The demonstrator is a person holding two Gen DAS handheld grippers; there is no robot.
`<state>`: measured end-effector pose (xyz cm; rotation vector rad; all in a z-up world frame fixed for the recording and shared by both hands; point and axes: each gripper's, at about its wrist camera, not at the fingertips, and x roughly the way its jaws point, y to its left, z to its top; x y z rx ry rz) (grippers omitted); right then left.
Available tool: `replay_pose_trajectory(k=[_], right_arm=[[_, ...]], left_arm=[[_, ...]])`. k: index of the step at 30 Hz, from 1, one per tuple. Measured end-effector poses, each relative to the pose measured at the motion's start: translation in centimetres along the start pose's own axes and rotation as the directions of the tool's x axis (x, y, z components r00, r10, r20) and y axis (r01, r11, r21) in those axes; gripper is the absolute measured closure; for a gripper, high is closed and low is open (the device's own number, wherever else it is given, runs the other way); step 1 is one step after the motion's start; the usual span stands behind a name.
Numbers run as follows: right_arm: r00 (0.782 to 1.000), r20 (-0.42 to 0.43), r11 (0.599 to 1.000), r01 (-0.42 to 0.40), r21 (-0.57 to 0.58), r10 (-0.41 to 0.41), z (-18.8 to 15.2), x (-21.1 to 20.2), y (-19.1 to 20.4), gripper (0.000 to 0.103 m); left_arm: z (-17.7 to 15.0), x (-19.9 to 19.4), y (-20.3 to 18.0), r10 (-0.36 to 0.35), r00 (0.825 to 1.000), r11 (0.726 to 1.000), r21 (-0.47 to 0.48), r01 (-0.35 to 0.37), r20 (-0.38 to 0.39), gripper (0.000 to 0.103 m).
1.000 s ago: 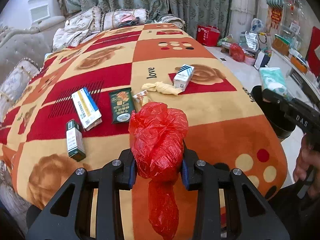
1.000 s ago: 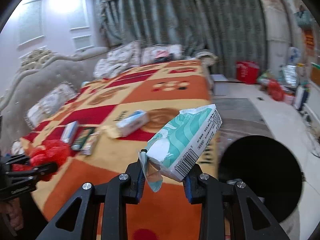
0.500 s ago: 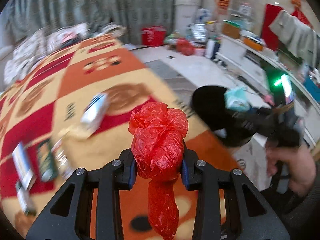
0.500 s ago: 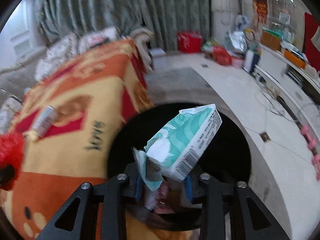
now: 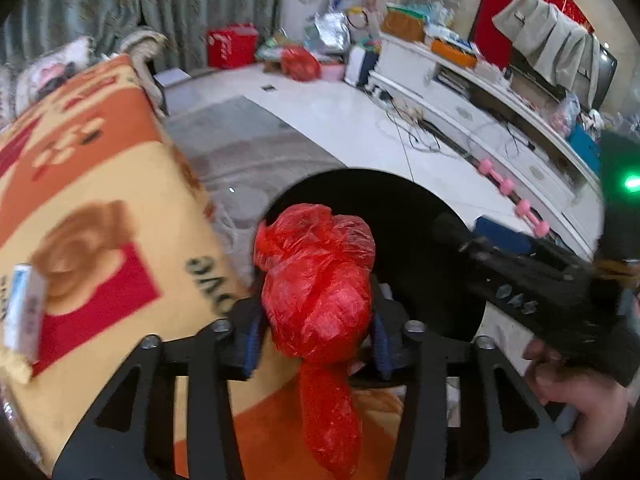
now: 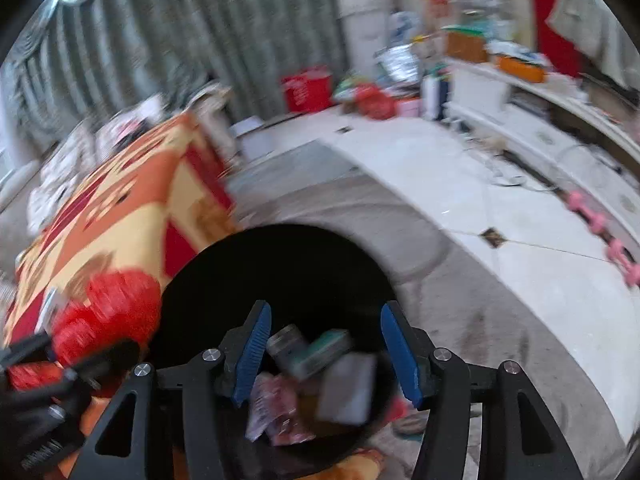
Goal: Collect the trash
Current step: 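Open both tools to drop the red bag and tissue pack into the bin, then grasp the white-and-blue striped medicine box with the right tool, then grasp the white yellow-striped medicine box with the left tool while the right tool holds its box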
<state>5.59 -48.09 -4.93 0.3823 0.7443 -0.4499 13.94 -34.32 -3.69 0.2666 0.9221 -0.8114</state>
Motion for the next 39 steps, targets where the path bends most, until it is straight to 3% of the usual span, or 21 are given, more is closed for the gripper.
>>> replay_pose_trajectory(k=[1, 6, 11, 16, 19, 22, 24, 27, 29, 34, 36, 39], right_arm=[[1.0, 0.007, 1.0, 0.005, 0.012, -0.005, 0.1, -0.2, -0.3, 0.048], [0.999, 0.033, 0.999, 0.013, 0.037, -0.014, 0.6, -0.9, -0.8, 0.048], [0.997, 0.075, 1.0, -0.011, -0.006, 0.011, 0.8, -1.5, 1.3, 0.048], [0.993, 0.073, 0.996, -0.088, -0.024, 0.09, 0.7, -1.3, 4.0, 0.048], [0.981, 0.064, 0.983, -0.179, -0.048, 0.182, 0.3, -1.3, 6.8, 0.047], [0.95, 0.0, 0.946, -0.313, -0.086, 0.314, -0.6, -0.7, 11.1, 0.042], [0.911, -0.08, 0.903, -0.412, -0.121, 0.404, -1.5, 0.1, 15.6, 0.042], [0.865, -0.188, 0.86, -0.491, -0.135, 0.465, -1.7, 1.5, 22.1, 0.042], [0.846, -0.231, 0.848, -0.516, -0.121, 0.481, -1.9, 3.0, 26.1, 0.042], [0.858, -0.288, 0.873, -0.473, -0.119, 0.425, -2.5, 6.7, 32.6, 0.042], [0.89, -0.269, 0.893, -0.419, -0.165, 0.368, -2.8, 7.3, 33.9, 0.042], [0.919, -0.256, 0.896, -0.364, -0.254, 0.301, -3.3, 7.2, 35.2, 0.043]], left_arm=[[0.1, 0.4, -0.3, 0.003, 1.0, 1.0, 0.004, -0.003, -0.002, 0.046], [-0.3, 0.5, 0.6, 0.021, 1.0, 0.999, -0.034, -0.021, -0.005, 0.045], [-2.2, -2.8, 3.3, 0.08, 0.996, 0.993, -0.092, -0.077, 0.029, 0.045], [-6.9, -7.9, 7.5, 0.178, 0.982, 0.972, -0.169, -0.165, 0.059, 0.045], [-10.9, -11.0, 10.2, 0.258, 0.964, 0.946, -0.218, -0.239, 0.062, 0.045], [-15.3, -13.9, 13.1, 0.357, 0.933, 0.897, -0.294, -0.33, 0.045, 0.045], [-18.4, -15.5, 15.0, 0.397, 0.918, 0.858, -0.363, -0.364, 0.018, 0.045], [-21.7, -17.3, 16.5, 0.442, 0.897, 0.806, -0.435, -0.402, -0.01, 0.045], [-23.0, -18.3, 16.8, 0.445, 0.896, 0.794, -0.461, -0.396, -0.002, 0.045], [-23.8, -19.5, 15.8, 0.458, 0.888, 0.807, -0.435, -0.399, 0.035, 0.045], [-23.8, -19.8, 15.7, 0.463, 0.885, 0.815, -0.417, -0.403, 0.049, 0.045], [-23.6, -20.6, 16.8, 0.453, 0.89, 0.811, -0.44, -0.385, 0.056, 0.045]])
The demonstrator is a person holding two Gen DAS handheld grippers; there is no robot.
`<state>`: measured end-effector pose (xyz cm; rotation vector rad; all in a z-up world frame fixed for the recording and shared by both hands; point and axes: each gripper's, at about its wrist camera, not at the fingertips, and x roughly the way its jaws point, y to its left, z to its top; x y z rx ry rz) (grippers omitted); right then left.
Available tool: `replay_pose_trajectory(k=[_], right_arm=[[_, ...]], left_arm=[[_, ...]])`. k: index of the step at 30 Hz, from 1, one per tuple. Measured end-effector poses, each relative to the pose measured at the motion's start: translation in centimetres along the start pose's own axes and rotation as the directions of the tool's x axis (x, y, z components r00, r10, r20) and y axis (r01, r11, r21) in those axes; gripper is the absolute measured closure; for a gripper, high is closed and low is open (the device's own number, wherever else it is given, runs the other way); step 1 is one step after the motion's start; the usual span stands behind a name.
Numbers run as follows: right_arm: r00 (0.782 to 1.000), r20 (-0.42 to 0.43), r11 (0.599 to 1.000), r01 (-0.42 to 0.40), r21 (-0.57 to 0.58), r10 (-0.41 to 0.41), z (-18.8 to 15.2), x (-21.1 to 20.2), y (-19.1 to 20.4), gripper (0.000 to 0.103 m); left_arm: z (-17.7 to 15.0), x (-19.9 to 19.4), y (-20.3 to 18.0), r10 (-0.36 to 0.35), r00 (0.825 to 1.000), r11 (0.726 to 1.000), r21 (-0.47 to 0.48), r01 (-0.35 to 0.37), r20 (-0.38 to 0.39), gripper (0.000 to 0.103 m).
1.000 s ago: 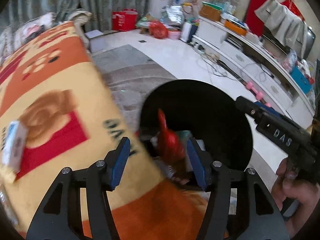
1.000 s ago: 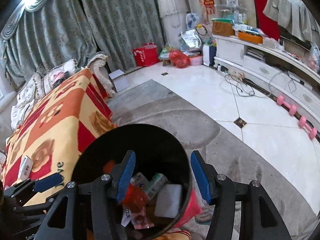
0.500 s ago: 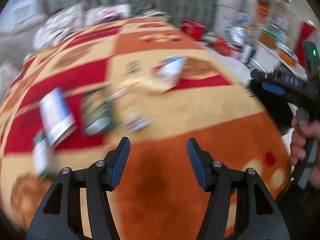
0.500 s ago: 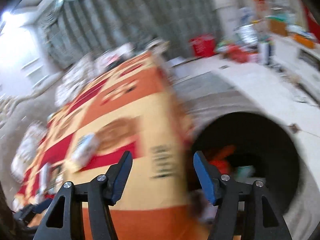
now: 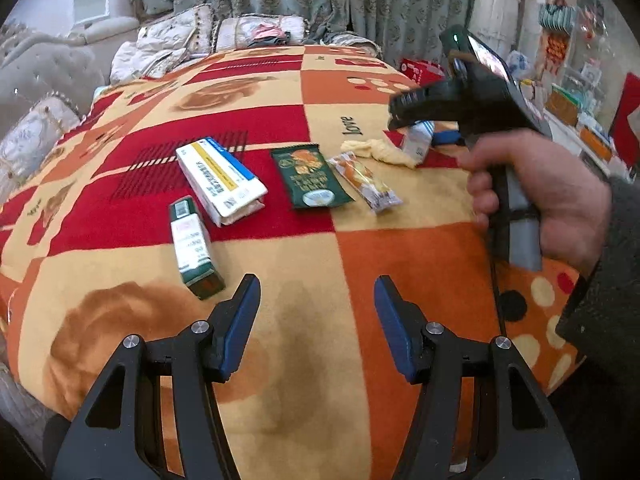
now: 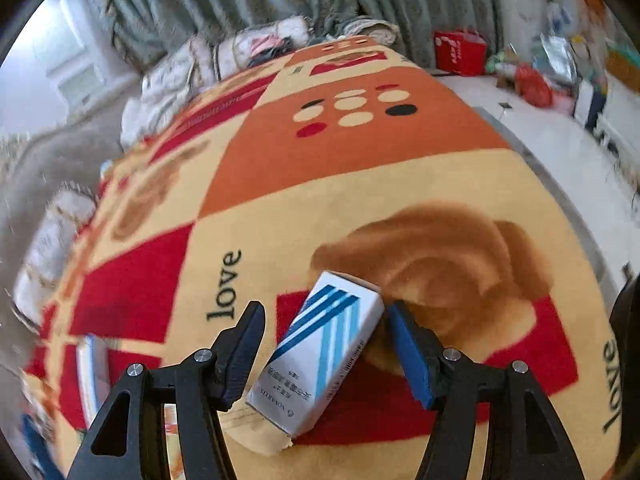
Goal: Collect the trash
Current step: 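Grasp the white yellow-striped medicine box with the left tool while the right tool holds its box, then carry both medicine boxes with both tools over the black bin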
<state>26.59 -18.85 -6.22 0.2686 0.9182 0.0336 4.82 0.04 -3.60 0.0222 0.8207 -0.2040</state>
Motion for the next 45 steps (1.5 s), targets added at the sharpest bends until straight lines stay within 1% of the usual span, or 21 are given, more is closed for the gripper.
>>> replay_pose_trajectory(k=[1, 2, 6, 7, 9, 12, 13, 15, 17, 19, 23, 25, 26, 28, 30, 32, 37, 38, 39, 40, 45], right_arm=[[1.0, -0.005, 0.999, 0.017, -0.03, -0.017, -0.1, -0.1, 0.1, 0.054], [1.0, -0.008, 0.998, 0.014, -0.054, -0.014, -0.3, -0.2, 0.3, 0.059], [1.0, 0.017, 0.99, -0.007, -0.139, 0.009, -1.1, -2.7, -0.5, 0.063], [1.0, 0.02, 0.988, -0.009, -0.156, 0.012, -1.4, -3.5, -0.8, 0.065], [1.0, 0.022, 0.982, -0.012, -0.19, 0.017, -2.4, -5.0, -1.5, 0.065], [0.999, 0.011, 0.977, -0.045, -0.209, 0.048, -4.6, -6.6, -3.1, 0.065], [0.998, 0.009, 0.977, -0.056, -0.208, 0.059, -5.2, -6.9, -3.5, 0.065], [0.995, 0.011, 0.976, -0.097, -0.195, 0.101, -6.8, -7.8, -4.5, 0.065], [0.99, 0.029, 0.973, -0.128, -0.191, 0.136, -7.6, -8.3, -4.8, 0.065], [0.987, 0.03, 0.968, -0.15, -0.199, 0.159, -8.0, -8.3, -4.7, 0.065], [0.977, -0.002, 0.957, -0.21, -0.2, 0.214, -8.2, -6.9, -4.5, 0.065], [0.973, -0.02, 0.953, -0.231, -0.194, 0.232, -8.1, -6.6, -4.5, 0.065], [0.971, -0.021, 0.953, -0.237, -0.19, 0.237, -8.2, -6.6, -4.5, 0.065], [0.97, -0.019, 0.952, -0.242, -0.186, 0.243, -8.3, -6.7, -4.6, 0.063], [0.97, -0.018, 0.952, -0.24, -0.188, 0.241, -8.4, -6.8, -4.5, 0.059], [0.973, -0.016, 0.952, -0.227, -0.205, 0.229, -8.7, -6.9, -4.1, 0.056], [0.984, -0.012, 0.95, -0.177, -0.256, 0.18, -9.1, -7.1, -3.3, 0.056], [0.983, -0.006, 0.95, -0.179, -0.254, 0.184, -9.2, -7.2, -3.4, 0.059], [0.981, -0.003, 0.95, -0.186, -0.251, 0.192, -9.2, -7.3, -3.5, 0.063], [0.979, -0.002, 0.948, -0.199, -0.249, 0.205, -9.3, -7.4, -3.6, 0.073], [0.97, 0.105, 0.947, -0.187, -0.262, 0.22, -9.9, -9.9, -3.8, 0.073]], left_arm=[[0.3, -0.2, 0.7, -0.004, 1.0, 1.0, -0.021, 0.004, 0.005, 0.045], [0.9, -0.4, 1.5, -0.005, 1.0, 0.999, -0.044, 0.006, 0.012, 0.045], [4.1, -0.7, 4.6, 0.024, 0.999, 0.994, -0.106, -0.02, 0.033, 0.045], [5.1, -0.6, 5.3, 0.037, 0.999, 0.993, -0.113, -0.033, 0.033, 0.042], [7.5, 0.6, 6.7, 0.071, 0.997, 0.99, -0.12, -0.071, 0.001, 0.036], [10.8, 3.7, 8.9, 0.092, 0.992, 0.98, -0.169, -0.105, -0.084, 0.036], [11.4, 5.0, 9.5, 0.093, 0.988, 0.976, -0.187, -0.115, -0.123, 0.036], [12.3, 8.1, 10.6, 0.109, 0.969, 0.966, -0.207, -0.156, -0.221, 0.036], [12.5, 10.3, 10.7, 0.129, 0.951, 0.956, -0.218, -0.194, -0.279, 0.036], [12.6, 11.4, 10.2, 0.14, 0.946, 0.954, -0.217, -0.209, -0.293, 0.036], [11.7, 12.8, 8.4, 0.203, 0.921, 0.954, -0.144, -0.263, -0.334, 0.036], [11.3, 12.6, 7.9, 0.246, 0.921, 0.949, -0.12, -0.293, -0.303, 0.038], [11.1, 12.4, 7.8, 0.24, 0.924, 0.949, -0.127, -0.288, -0.298, 0.042], [11.1, 12.2, 7.8, 0.243, 0.924, 0.947, -0.135, -0.292, -0.294, 0.054], [11.1, 11.8, 7.5, 0.242, 0.93, 0.948, -0.136, -0.287, -0.276, 0.059], [11.3, 11.2, 7.5, 0.237, 0.94, 0.95, -0.142, -0.277, -0.245, 0.059], [12.3, 7.8, 7.2, 0.178, 0.973, 0.969, -0.143, -0.2, -0.148, 0.059], [12.4, 6.7, 7.2, 0.147, 0.982, 0.975, -0.152, -0.164, -0.121, 0.059], [12.6, 6.1, 7.1, 0.133, 0.985, 0.977, -0.154, -0.149, -0.112, 0.059], [12.6, 5.4, 7.0, 0.118, 0.988, 0.978, -0.161, -0.134, -0.103, 0.059], [11.2, 2.5, 5.2, 0.039, 0.994, 0.986, -0.16, -0.054, -0.097, 0.059]])
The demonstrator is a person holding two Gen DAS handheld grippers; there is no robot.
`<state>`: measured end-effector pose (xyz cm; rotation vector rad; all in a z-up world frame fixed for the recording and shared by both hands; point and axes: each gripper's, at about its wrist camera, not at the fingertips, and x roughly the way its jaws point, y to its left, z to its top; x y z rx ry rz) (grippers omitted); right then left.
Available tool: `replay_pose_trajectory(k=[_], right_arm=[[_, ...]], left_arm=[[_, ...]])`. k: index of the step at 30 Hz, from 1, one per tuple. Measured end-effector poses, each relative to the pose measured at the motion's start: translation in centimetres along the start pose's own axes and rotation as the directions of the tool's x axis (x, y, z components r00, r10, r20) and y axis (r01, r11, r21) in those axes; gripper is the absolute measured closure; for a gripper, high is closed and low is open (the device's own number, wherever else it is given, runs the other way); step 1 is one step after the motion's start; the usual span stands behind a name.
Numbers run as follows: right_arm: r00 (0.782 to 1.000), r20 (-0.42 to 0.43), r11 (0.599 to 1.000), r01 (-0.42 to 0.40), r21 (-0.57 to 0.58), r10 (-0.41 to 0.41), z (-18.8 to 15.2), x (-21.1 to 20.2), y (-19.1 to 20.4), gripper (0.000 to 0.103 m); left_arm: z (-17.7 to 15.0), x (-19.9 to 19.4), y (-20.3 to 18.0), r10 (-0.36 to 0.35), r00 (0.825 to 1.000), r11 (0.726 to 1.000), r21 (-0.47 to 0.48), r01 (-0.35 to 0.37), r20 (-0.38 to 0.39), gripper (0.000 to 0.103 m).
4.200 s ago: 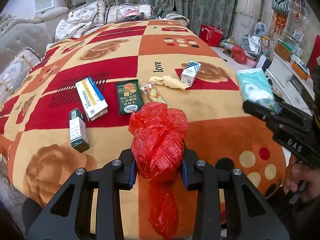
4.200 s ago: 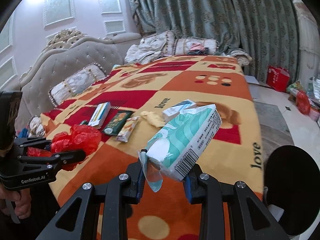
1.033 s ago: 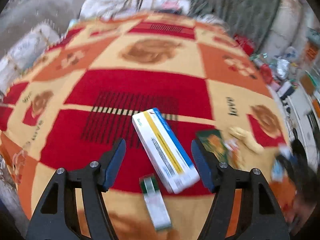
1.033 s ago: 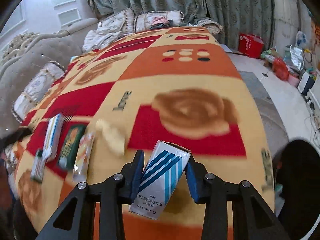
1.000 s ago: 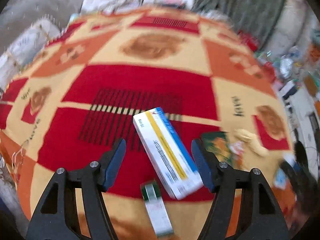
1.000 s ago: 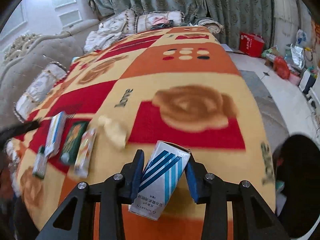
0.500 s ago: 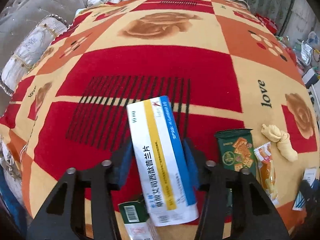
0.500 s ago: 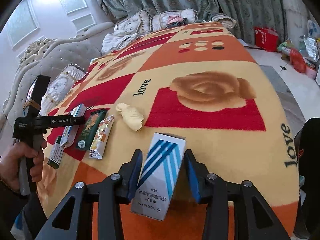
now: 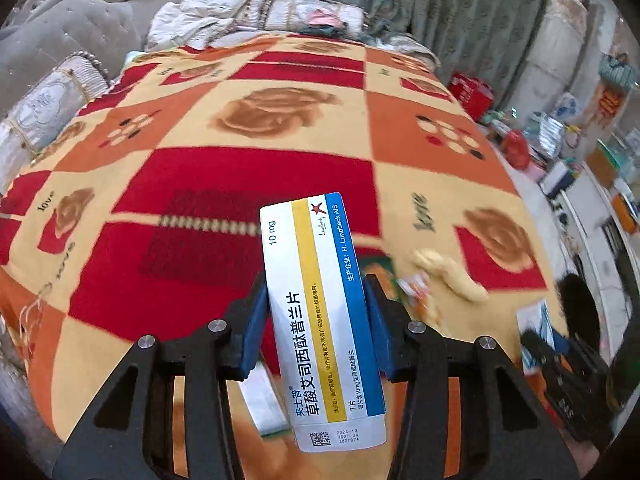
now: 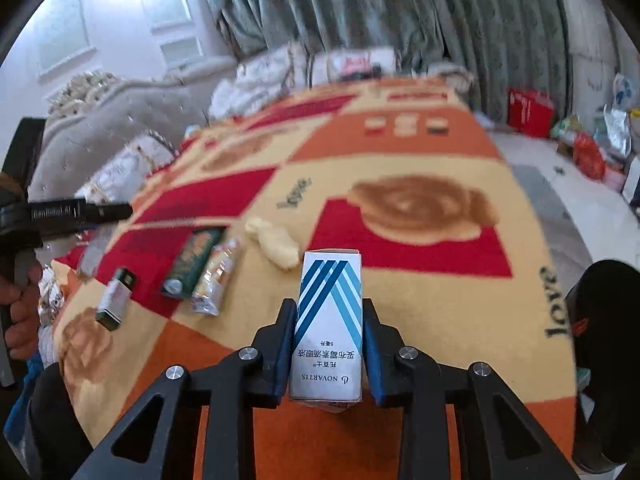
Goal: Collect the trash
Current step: 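Carry both medicine boxes with both tools over the black bin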
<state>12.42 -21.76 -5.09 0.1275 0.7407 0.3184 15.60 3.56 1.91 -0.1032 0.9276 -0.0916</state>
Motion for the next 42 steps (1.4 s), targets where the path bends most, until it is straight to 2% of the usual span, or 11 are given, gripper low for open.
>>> replay_pose_trajectory(k=[4, 9, 17, 22, 25, 42], right_arm=[[1.0, 0.03, 1.0, 0.0, 0.002, -0.001, -0.9, -2.0, 0.3, 0.073], [0.997, 0.054, 0.998, 0.064, -0.015, -0.063, -1.8, -4.5, 0.3, 0.073], [0.989, 0.08, 0.992, 0.125, 0.018, -0.126, -2.6, -7.7, -1.2, 0.073], [0.986, 0.096, 0.99, 0.136, 0.044, -0.14, -2.9, -8.7, -1.8, 0.073], [0.989, 0.093, 0.992, 0.114, 0.051, -0.119, -3.0, -8.7, -2.0, 0.073], [0.982, 0.142, 0.988, 0.108, 0.109, -0.123, -3.2, -9.9, -3.4, 0.073]], left_arm=[[-2.7, -1.2, -3.1, -0.039, 0.999, 0.997, 0.072, 0.041, -0.025, 0.059], [-5.9, -1.7, -6.5, -0.076, 0.996, 0.988, 0.129, 0.081, -0.041, 0.059], [-8.2, -2.9, -7.6, -0.096, 0.995, 0.979, 0.177, 0.099, -0.028, 0.059], [-8.8, -2.7, -7.3, -0.101, 0.994, 0.979, 0.174, 0.106, -0.038, 0.059], [-8.8, -2.7, -7.4, -0.102, 0.994, 0.979, 0.176, 0.107, -0.036, 0.059], [-8.4, -2.8, -10.0, -0.105, 0.994, 0.969, 0.223, 0.109, -0.03, 0.059]])
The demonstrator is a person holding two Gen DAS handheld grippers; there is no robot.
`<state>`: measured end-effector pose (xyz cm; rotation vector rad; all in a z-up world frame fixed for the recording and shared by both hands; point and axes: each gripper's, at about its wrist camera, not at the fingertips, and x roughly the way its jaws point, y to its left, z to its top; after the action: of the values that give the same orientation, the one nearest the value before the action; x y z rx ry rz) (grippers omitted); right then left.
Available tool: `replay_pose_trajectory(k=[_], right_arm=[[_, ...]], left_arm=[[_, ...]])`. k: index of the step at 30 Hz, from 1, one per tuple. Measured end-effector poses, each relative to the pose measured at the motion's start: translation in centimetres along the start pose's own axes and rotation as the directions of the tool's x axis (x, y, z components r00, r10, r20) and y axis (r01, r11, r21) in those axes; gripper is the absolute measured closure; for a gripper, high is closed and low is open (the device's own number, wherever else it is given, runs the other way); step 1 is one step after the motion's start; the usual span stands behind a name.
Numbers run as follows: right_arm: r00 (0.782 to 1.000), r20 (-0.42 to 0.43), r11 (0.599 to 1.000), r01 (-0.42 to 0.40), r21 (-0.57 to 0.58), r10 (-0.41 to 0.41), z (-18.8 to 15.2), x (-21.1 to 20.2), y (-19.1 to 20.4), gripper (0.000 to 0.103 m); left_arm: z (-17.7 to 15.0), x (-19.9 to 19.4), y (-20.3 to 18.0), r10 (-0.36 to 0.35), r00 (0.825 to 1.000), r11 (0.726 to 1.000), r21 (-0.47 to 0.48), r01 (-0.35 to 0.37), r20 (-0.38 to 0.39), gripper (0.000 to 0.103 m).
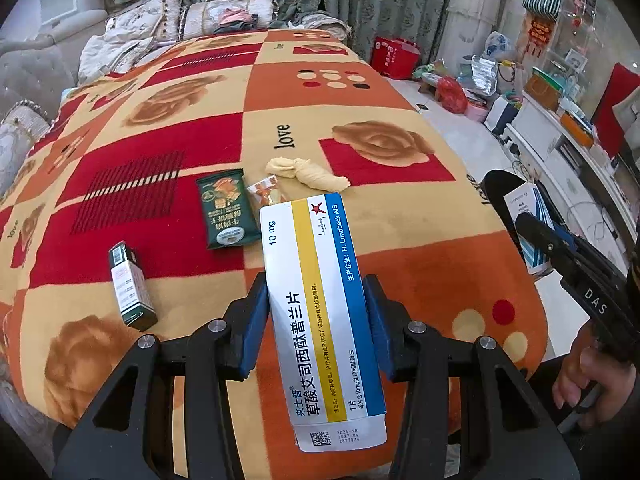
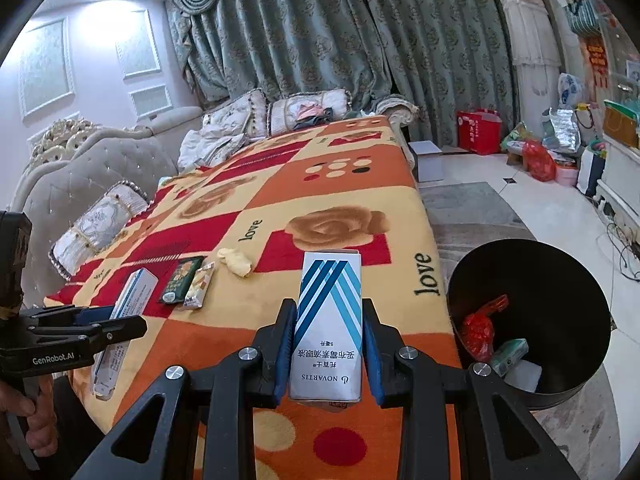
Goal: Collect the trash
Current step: 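Carry both medicine boxes with both tools over the black bin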
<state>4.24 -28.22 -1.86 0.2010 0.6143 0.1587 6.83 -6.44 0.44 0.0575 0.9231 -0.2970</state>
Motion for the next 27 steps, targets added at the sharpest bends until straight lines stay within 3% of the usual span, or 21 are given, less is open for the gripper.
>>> replay_pose_trajectory(k=[11, 19, 22, 27], right_arm=[[0.998, 0.049, 0.999, 0.041, 0.014, -0.042, 1.1, -1.3, -1.6, 0.073], [0.985, 0.101, 0.99, 0.142, 0.01, -0.143, 3.9, -1.1, -5.6, 0.073], [0.973, 0.12, 0.98, 0.19, 0.058, -0.196, 4.5, -1.0, -8.0, 0.073], [0.973, 0.085, 0.958, 0.192, 0.213, -0.214, 3.4, -1.3, -12.4, 0.073]], left_arm=[[0.1, 0.5, -1.6, 0.004, 1.0, 0.999, 0.038, -0.004, -0.004, 0.059], [1.2, 1.0, -3.2, -0.009, 1.0, 0.998, 0.069, 0.009, 0.007, 0.059], [1.9, 1.3, -4.0, -0.041, 0.999, 0.996, 0.08, 0.039, 0.02, 0.059], [3.1, 1.3, -6.9, -0.153, 0.986, 0.976, 0.164, 0.141, 0.064, 0.059]])
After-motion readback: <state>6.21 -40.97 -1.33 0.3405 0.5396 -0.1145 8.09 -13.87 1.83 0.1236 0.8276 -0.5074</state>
